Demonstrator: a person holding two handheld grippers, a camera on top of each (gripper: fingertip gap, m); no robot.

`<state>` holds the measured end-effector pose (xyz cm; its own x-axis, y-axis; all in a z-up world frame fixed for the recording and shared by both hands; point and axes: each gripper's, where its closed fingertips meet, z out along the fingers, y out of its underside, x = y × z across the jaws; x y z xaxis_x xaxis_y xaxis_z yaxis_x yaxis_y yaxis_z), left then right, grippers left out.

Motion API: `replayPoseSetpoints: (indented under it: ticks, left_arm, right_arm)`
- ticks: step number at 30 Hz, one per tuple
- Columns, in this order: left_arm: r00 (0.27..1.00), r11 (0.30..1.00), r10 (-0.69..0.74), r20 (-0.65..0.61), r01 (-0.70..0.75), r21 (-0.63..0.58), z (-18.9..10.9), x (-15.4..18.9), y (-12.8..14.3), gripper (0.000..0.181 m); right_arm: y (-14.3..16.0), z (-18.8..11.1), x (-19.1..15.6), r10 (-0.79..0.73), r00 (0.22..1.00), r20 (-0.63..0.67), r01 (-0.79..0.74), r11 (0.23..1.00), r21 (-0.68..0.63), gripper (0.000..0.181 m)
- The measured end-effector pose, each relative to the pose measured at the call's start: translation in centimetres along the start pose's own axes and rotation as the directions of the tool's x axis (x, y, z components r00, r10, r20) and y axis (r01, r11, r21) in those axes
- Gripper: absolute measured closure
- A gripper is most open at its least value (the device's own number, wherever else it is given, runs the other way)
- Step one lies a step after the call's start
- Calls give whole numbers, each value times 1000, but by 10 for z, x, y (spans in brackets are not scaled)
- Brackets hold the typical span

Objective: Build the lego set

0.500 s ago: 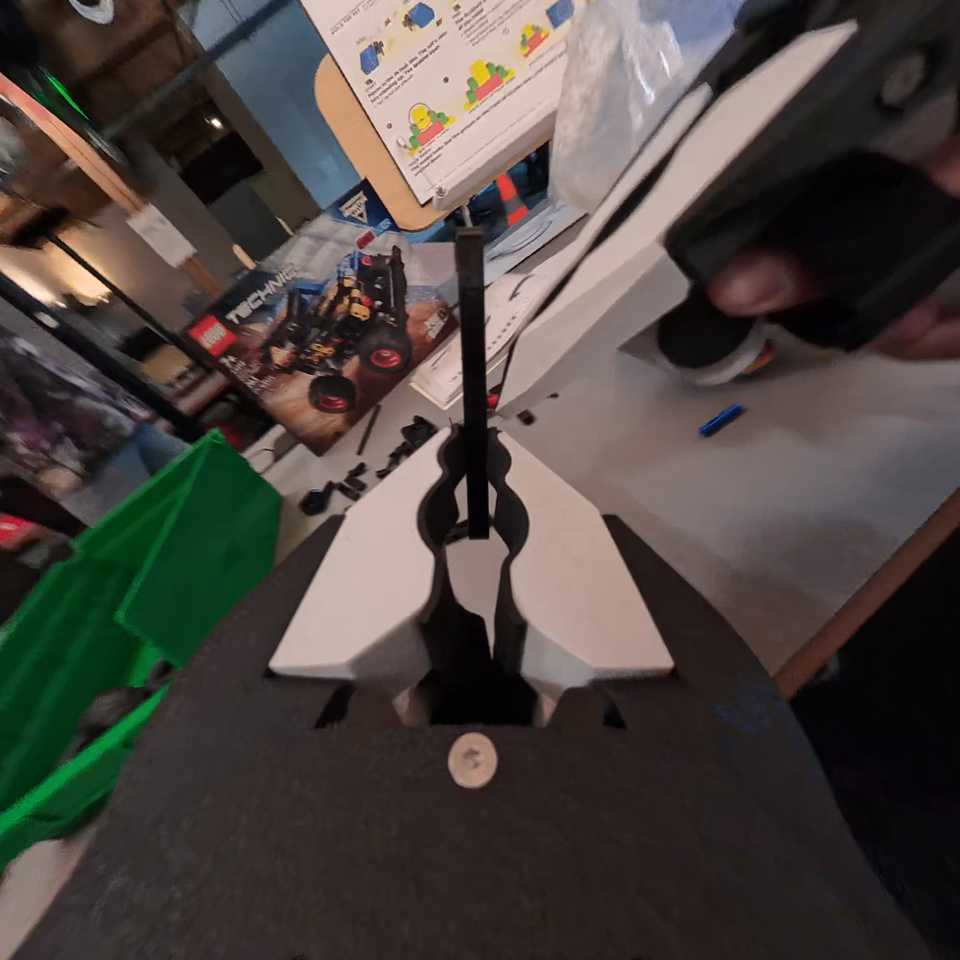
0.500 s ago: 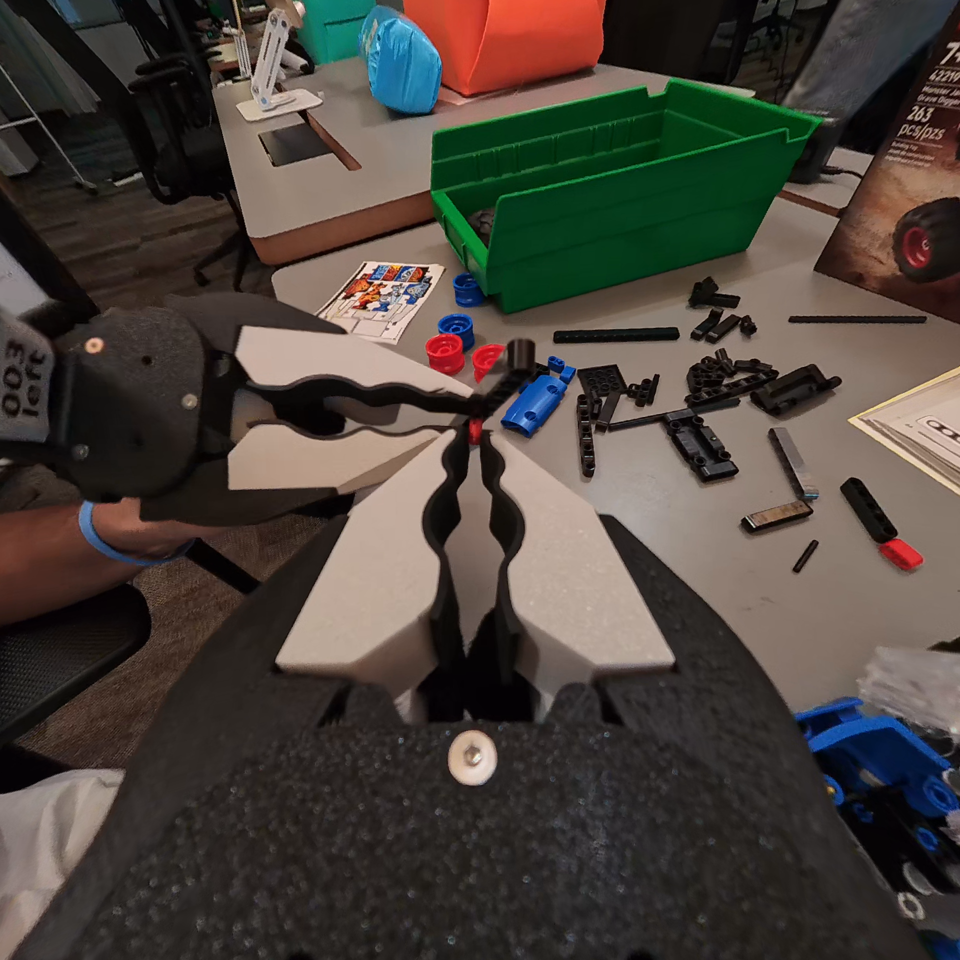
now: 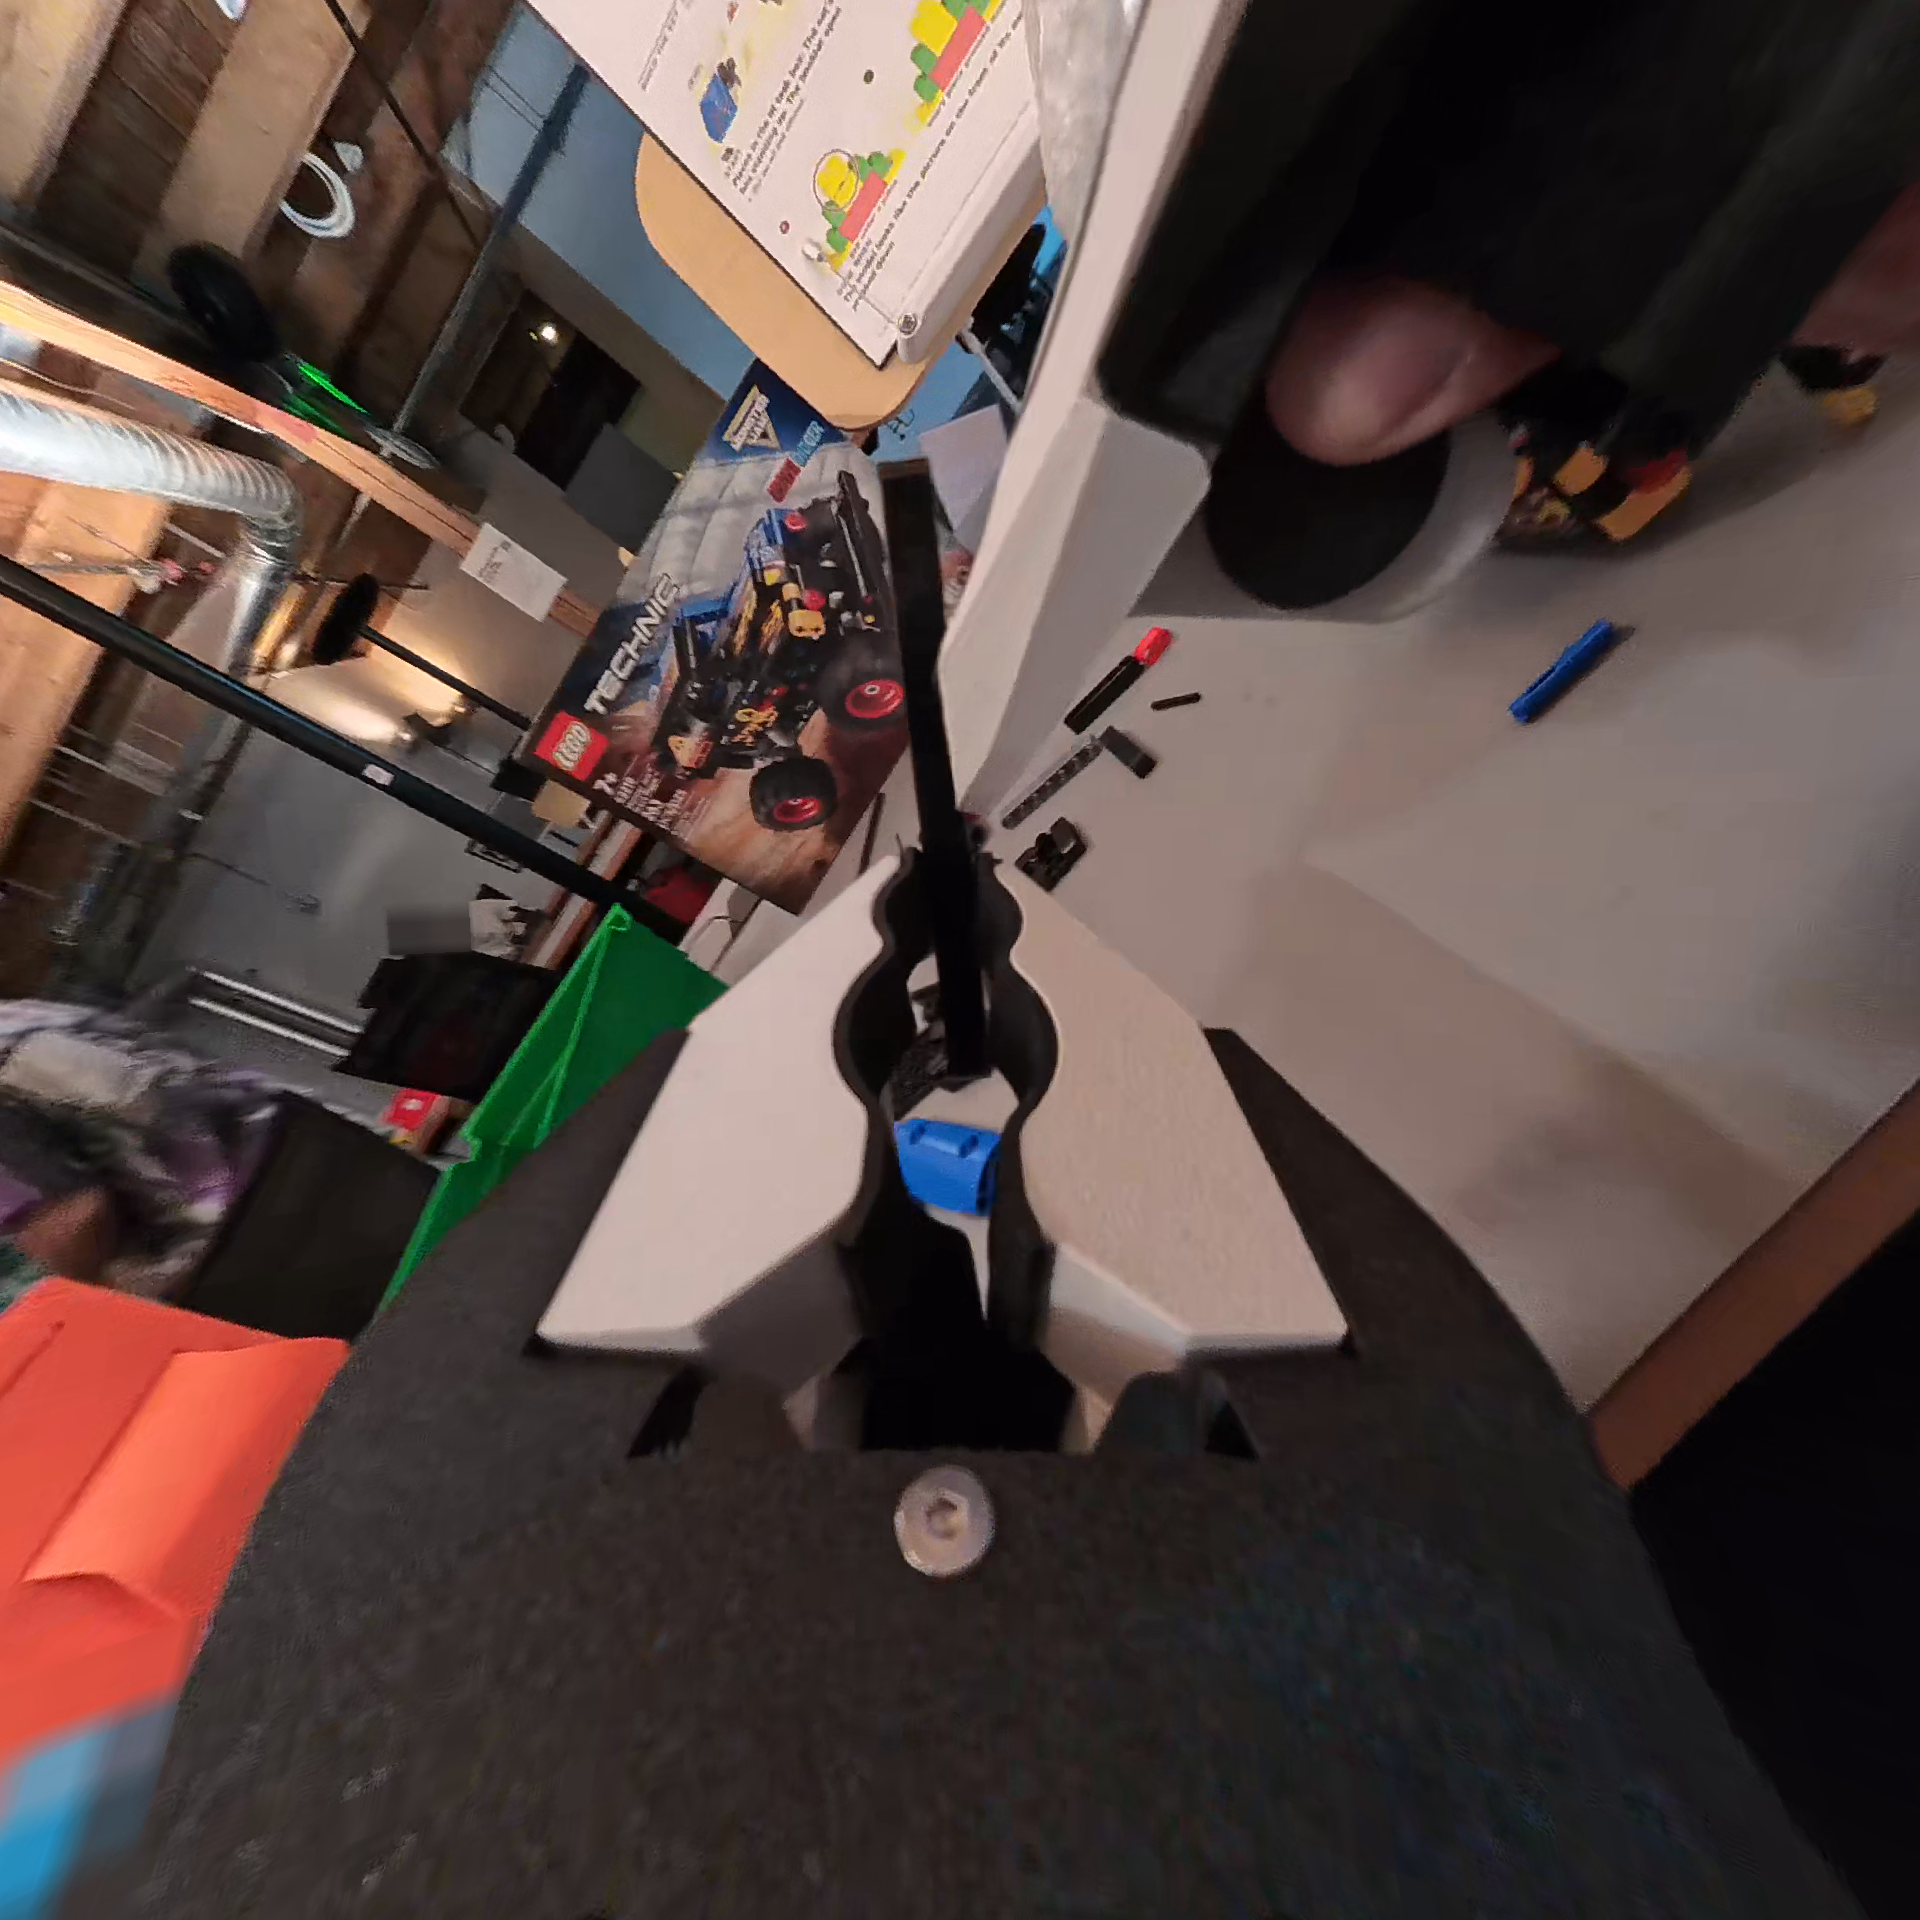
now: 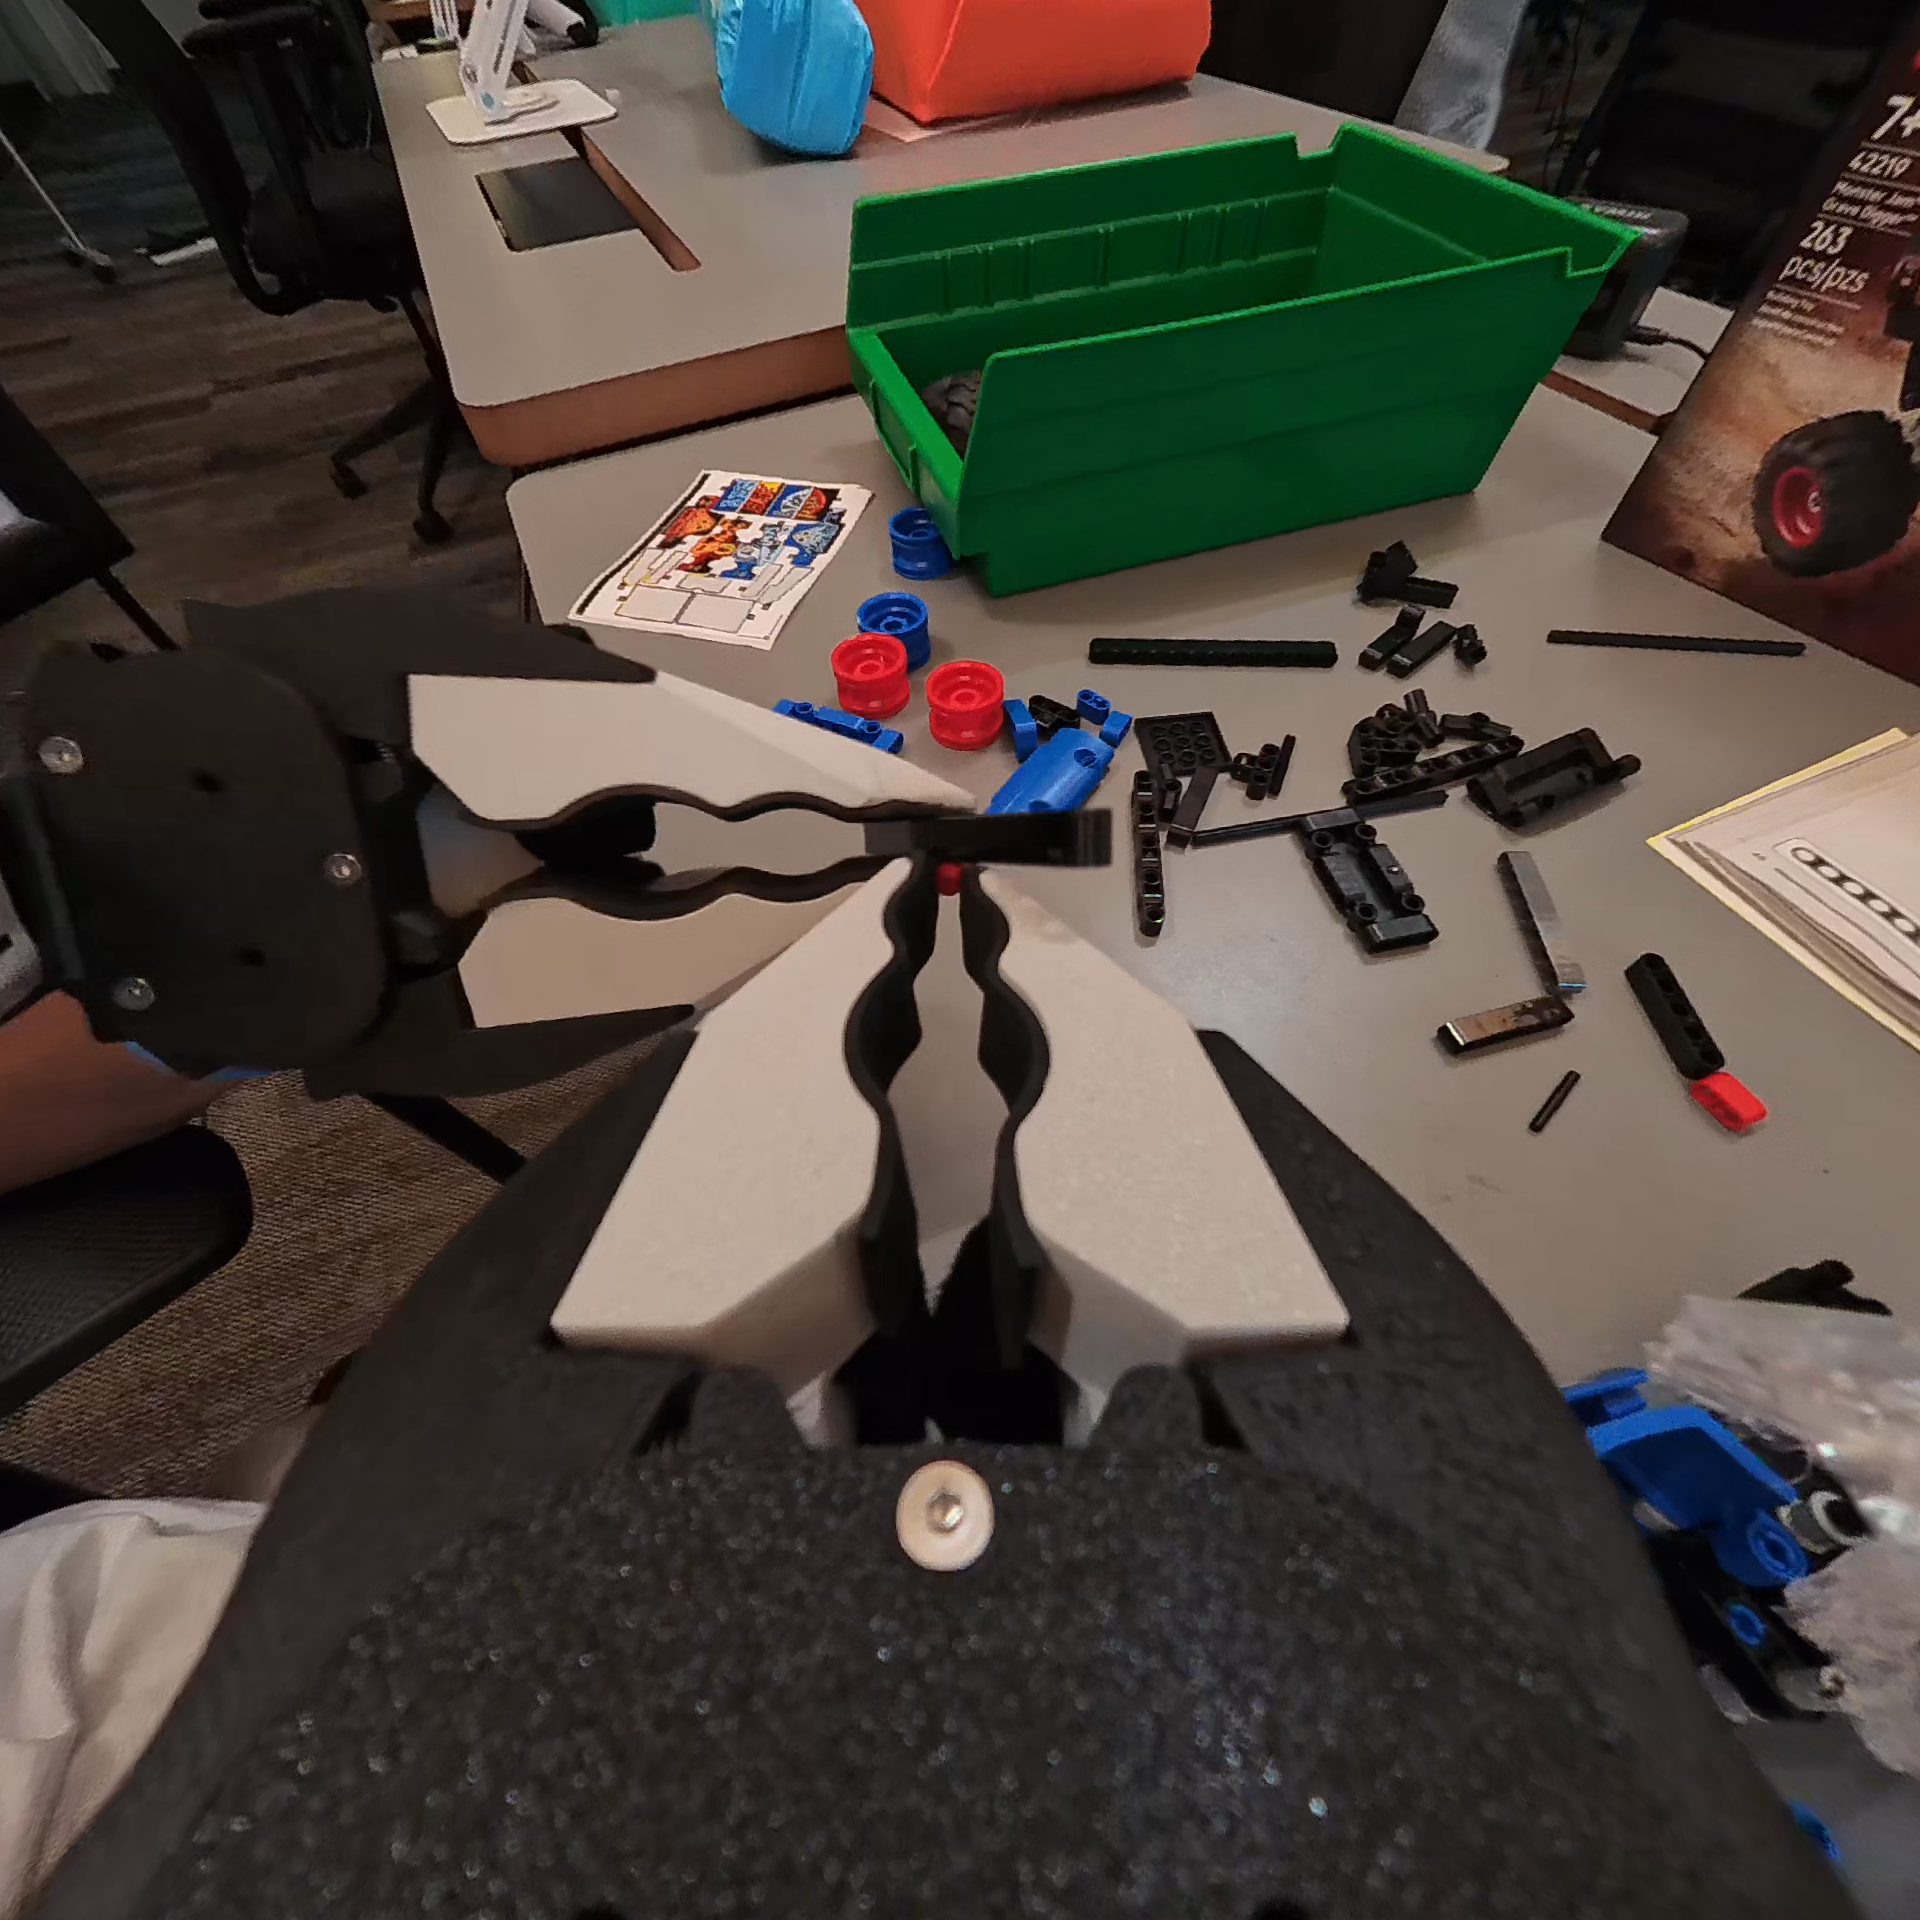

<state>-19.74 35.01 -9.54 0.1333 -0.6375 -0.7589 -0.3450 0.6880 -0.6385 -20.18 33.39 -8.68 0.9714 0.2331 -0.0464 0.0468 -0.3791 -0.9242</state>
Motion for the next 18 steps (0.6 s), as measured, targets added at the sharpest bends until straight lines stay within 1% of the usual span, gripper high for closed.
replayPoseSetpoints:
  ticks: [3,4,5,7,10,12,14,15,18]
  left_arm:
    - [992,993,-111,-59,112,25,0,4,-2,175]
    - [979,983,-179,-97,182,28,0,5,-2,175]
    - [952,960,-269,-149,277,34,1,7,-3,175]
    - [867,890,-433,-246,455,35,0,9,-6,175]
    - [757,796,-565,-328,605,27,-3,7,-10,175]
    - [660,712,-646,-384,702,9,-5,6,-12,175]
    - [573,638,-703,-421,770,-19,-6,5,-12,175]
    - [543,612,-719,-434,790,-25,-7,5,-12,175]
    - [521,594,-730,-443,804,-34,-7,5,-13,176]
  right_arm:
    - [-1,-1,0,6,1000,13,-6,1000,11,178]
    - [-2,-1,1,9,1000,14,-10,1000,19,178]
    - [-3,-2,1,7,1000,14,-8,999,32,178]
    - [-5,-2,-1,-6,1000,12,5,999,52,178]
    - [-9,-2,-4,-32,999,12,30,995,95,177]
    - [-10,-2,-6,-29,999,20,27,993,115,177]
    - [-11,-2,-6,-51,999,0,51,992,118,177]
    - [-10,-2,-6,-66,998,-9,66,991,113,177]
    - [-11,-1,-7,-74,997,-20,76,991,109,177]
